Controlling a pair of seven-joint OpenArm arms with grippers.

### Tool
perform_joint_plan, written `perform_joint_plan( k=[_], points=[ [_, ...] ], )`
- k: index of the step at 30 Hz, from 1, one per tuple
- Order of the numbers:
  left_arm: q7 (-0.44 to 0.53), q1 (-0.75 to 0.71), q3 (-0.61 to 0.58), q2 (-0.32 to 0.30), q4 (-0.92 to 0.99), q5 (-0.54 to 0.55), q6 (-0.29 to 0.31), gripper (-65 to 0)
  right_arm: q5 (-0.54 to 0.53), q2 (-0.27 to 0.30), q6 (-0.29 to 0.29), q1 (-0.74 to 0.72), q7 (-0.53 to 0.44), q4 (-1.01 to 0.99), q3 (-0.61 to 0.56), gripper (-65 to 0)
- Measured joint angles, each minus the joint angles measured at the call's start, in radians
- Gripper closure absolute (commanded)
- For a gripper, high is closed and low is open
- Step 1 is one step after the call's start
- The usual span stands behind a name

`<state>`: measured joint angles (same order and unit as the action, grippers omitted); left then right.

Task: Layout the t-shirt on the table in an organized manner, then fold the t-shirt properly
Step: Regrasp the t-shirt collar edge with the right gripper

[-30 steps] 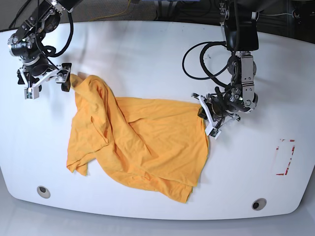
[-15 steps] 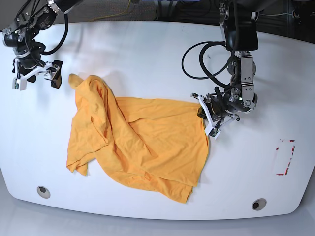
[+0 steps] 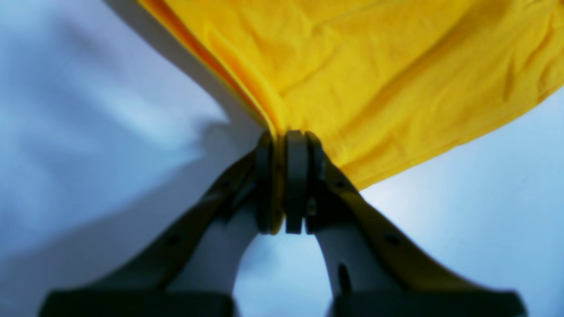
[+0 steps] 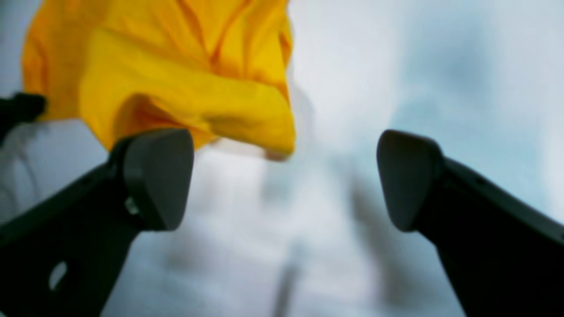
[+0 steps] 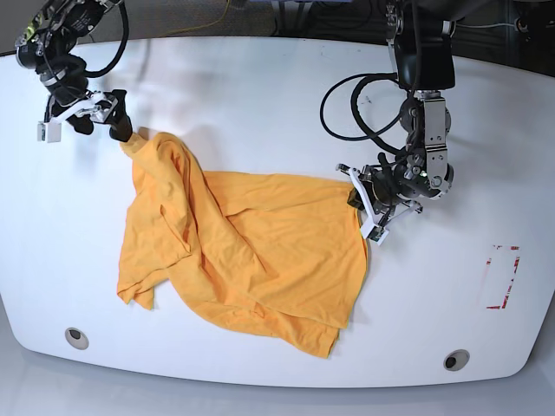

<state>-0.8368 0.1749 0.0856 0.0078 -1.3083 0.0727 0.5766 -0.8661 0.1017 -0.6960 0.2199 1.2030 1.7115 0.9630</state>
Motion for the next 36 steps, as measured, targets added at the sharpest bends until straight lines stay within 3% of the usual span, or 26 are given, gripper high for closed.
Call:
perform_joint_plan(
  k=[7, 17, 36],
  points=[
    [-0.001, 0.0, 0.0, 0.0, 0.0, -0.001, 0.0, -3.1, -0.087, 0.005, -0.006, -0.014, 0.002, -0.207, 0.008, -64.5],
    [-0.002, 0.0, -0.001, -0.003, 0.0, 0.0, 0.0, -3.1, -0.235, 0.045, -0.001, -0.057, -0.007, -0.352, -0.001, -64.5],
    [-0.001, 0.0, -0.001, -0.005, 0.0, 0.003, 0.001, -3.1, -0.248, 0.039, 0.0, -0.11, 0.082, -0.356, 0.002, -64.4]
  ],
)
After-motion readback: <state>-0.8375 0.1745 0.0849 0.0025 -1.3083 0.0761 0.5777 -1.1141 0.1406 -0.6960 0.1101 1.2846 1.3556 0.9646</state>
